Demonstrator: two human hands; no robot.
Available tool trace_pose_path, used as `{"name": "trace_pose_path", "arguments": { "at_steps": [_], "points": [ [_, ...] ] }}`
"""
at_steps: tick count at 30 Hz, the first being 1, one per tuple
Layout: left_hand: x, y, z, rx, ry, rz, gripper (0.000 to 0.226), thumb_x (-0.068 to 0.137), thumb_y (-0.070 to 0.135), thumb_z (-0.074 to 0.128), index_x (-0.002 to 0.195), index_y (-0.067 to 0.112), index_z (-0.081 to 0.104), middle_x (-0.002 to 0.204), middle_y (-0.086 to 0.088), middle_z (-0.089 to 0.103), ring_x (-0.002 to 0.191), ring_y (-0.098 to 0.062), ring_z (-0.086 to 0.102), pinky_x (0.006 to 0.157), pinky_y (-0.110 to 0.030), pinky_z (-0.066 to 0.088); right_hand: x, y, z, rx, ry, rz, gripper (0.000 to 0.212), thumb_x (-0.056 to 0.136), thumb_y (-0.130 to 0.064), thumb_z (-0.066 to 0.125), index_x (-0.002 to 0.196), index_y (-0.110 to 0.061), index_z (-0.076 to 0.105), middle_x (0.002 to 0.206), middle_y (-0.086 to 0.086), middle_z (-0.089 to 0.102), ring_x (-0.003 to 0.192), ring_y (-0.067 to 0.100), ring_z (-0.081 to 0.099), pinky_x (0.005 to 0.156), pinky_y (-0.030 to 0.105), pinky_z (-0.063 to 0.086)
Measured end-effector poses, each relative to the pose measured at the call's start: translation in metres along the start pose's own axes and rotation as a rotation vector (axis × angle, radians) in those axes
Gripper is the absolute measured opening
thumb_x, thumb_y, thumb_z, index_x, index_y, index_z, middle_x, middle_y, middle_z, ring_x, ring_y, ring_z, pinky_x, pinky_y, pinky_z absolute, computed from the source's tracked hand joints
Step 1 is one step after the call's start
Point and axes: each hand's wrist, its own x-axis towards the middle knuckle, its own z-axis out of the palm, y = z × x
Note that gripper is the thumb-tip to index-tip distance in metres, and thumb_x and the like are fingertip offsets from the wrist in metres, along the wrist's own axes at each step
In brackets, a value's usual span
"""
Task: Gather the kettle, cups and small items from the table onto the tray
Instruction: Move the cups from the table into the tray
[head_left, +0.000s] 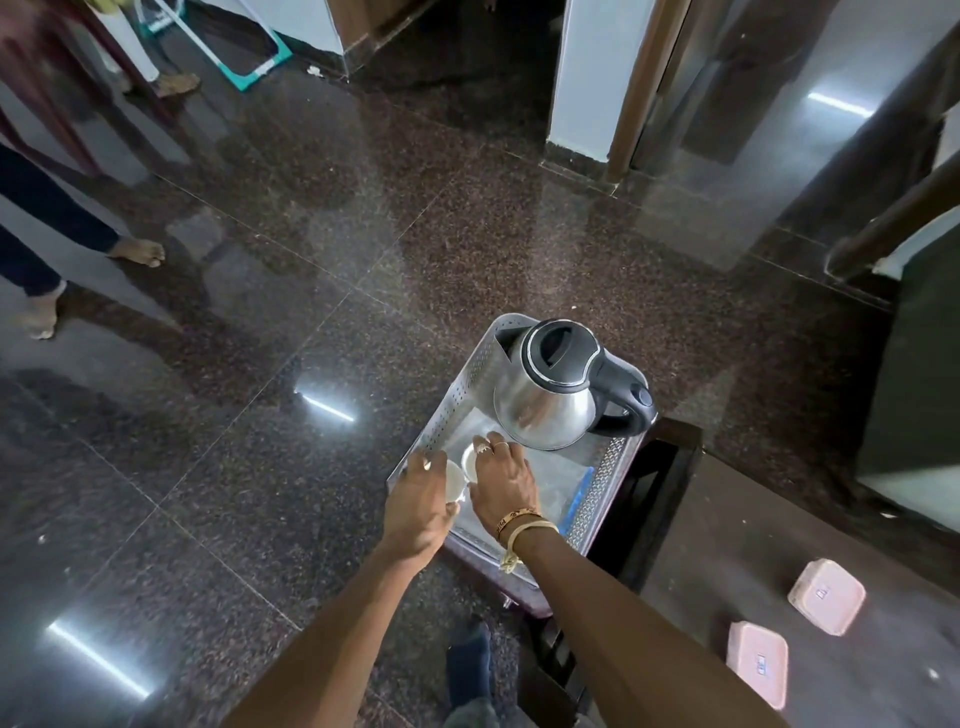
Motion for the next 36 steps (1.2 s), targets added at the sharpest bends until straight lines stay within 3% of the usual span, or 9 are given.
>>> {"name": "trace_pose_path", "arguments": {
  "at_steps": [8,16,21,26,31,36],
  "points": [
    [0.006,0.011,-0.010,0.082,-0.072,-0.232,0.072,0.087,0.047,0.071,0.144,0.016,0.041,0.135,-0.013,0.053,0.119,-0.030,0.062,0.098,-0.038,0.054,0.017,-0.009,-0.004,-0.035,0.035,-0.103,0.056,0.099,-0.007,0.050,0.152,-0.009,0.030,0.163,0.014,0.017,0.148,0.030,0.021,0.120,0.039,0.028],
    [0.006,0.010,-0.005,0.255,-0.023,-0.133,0.076,0.089,0.056,0.064,0.144,0.009,0.041,0.139,-0.013,0.048,0.121,-0.026,0.056,0.101,-0.034,0.051,0.033,-0.010,-0.004,-0.064,0.025,-0.186,0.053,0.094,0.000,0.048,0.146,-0.008,0.039,0.161,0.014,0.022,0.149,0.030,0.020,0.120,0.038,0.026],
    [0.008,0.016,-0.013,0.388,-0.021,-0.144,0.075,0.081,0.062,0.068,0.134,0.012,0.048,0.128,-0.008,0.047,0.109,-0.022,0.055,0.084,-0.034,0.057,0.034,-0.013,-0.009,-0.087,-0.071,-0.166,0.064,0.092,-0.001,0.059,0.150,-0.006,0.034,0.163,0.016,0.015,0.152,0.036,0.008,0.123,0.042,0.020],
    [0.010,0.035,-0.033,0.383,0.020,-0.039,0.070,0.082,0.051,0.072,0.136,0.017,0.045,0.128,-0.008,0.048,0.113,-0.025,0.051,0.092,-0.039,0.051,0.014,-0.013,-0.034,-0.110,-0.068,-0.190,0.069,0.089,-0.006,0.064,0.151,-0.008,0.033,0.162,0.016,0.016,0.151,0.037,0.012,0.124,0.044,0.018],
    [-0.002,0.065,-0.060,0.386,0.062,-0.013,0.063,0.077,0.027,0.074,0.135,0.018,0.051,0.119,-0.007,0.053,0.104,-0.026,0.055,0.086,-0.039,0.051,-0.027,-0.007,-0.067,-0.040,0.080,-0.187,0.066,0.085,0.007,0.055,0.148,-0.006,0.041,0.155,0.016,0.035,0.147,0.035,0.027,0.114,0.046,0.035],
    [-0.017,0.102,-0.077,0.397,0.108,0.084,0.054,0.087,0.032,0.063,0.137,0.019,0.046,0.133,-0.008,0.050,0.115,-0.032,0.054,0.094,-0.046,0.047,-0.071,0.012,-0.104,-0.045,0.188,-0.151,0.060,0.088,-0.004,0.053,0.147,-0.008,0.043,0.151,0.012,0.040,0.141,0.033,0.035,0.108,0.046,0.042]
  ]
}}
